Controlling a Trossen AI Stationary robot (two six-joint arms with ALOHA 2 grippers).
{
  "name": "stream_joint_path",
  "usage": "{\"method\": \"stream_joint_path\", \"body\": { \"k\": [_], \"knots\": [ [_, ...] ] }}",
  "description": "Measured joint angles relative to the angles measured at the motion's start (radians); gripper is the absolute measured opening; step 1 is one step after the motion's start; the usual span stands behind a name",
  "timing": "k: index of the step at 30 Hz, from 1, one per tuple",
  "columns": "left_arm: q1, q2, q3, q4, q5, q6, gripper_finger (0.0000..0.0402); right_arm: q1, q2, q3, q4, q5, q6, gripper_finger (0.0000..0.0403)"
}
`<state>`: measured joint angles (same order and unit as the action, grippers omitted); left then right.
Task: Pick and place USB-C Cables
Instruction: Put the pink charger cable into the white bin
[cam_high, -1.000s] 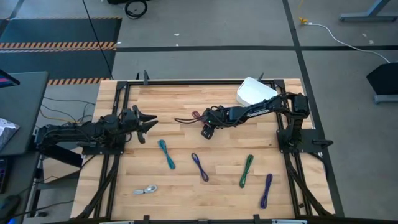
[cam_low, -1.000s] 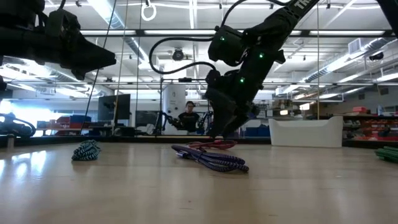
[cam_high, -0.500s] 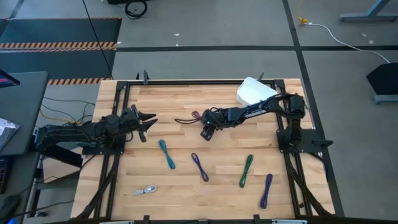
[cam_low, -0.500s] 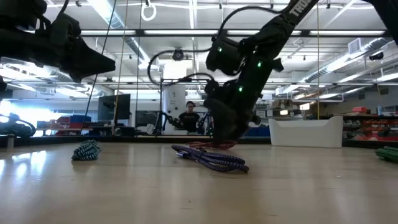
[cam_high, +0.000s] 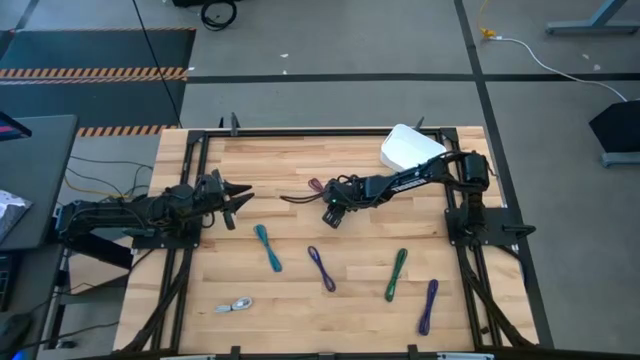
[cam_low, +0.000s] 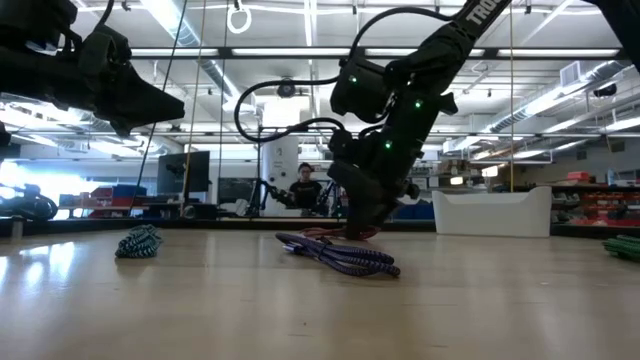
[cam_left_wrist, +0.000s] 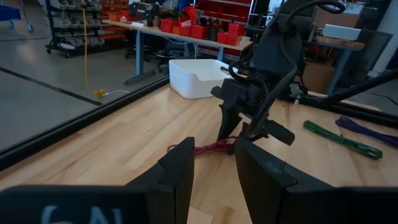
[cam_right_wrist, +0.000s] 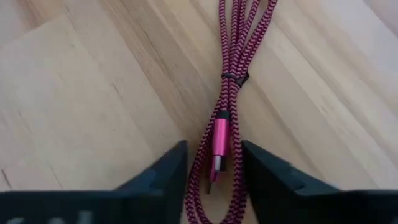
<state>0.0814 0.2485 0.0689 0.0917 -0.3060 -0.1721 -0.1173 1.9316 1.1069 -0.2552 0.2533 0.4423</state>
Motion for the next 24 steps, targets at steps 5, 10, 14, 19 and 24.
{"method": "stream_joint_path", "body": {
  "k": [5,10,14,19,24],
  "knots": [
    [0.0,0.0,0.0,0.0,0.0,-0.001,0.0126,0.0,-0.003,0.0,-0.014,0.007,-0.001,0.003],
    [0.0,0.0,0.0,0.001,0.0,-0.008,0.0126,0.0,-0.009,0.001,-0.035,0.015,-0.019,0.0028],
    [0.0,0.0,0.0,-0.001,0.001,-0.033,0.0126,0.0,-0.06,-0.003,-0.131,0.074,-0.036,0.0024],
    [-0.001,0.0,0.0,-0.013,0.015,-0.035,0.0126,-0.015,-0.208,-0.001,-0.274,0.17,-0.049,0.0024],
    [0.0,0.0,0.0,-0.016,0.016,-0.023,0.0126,-0.062,-0.372,0.0,-0.5,0.285,-0.002,0.0024]
  ]
}}
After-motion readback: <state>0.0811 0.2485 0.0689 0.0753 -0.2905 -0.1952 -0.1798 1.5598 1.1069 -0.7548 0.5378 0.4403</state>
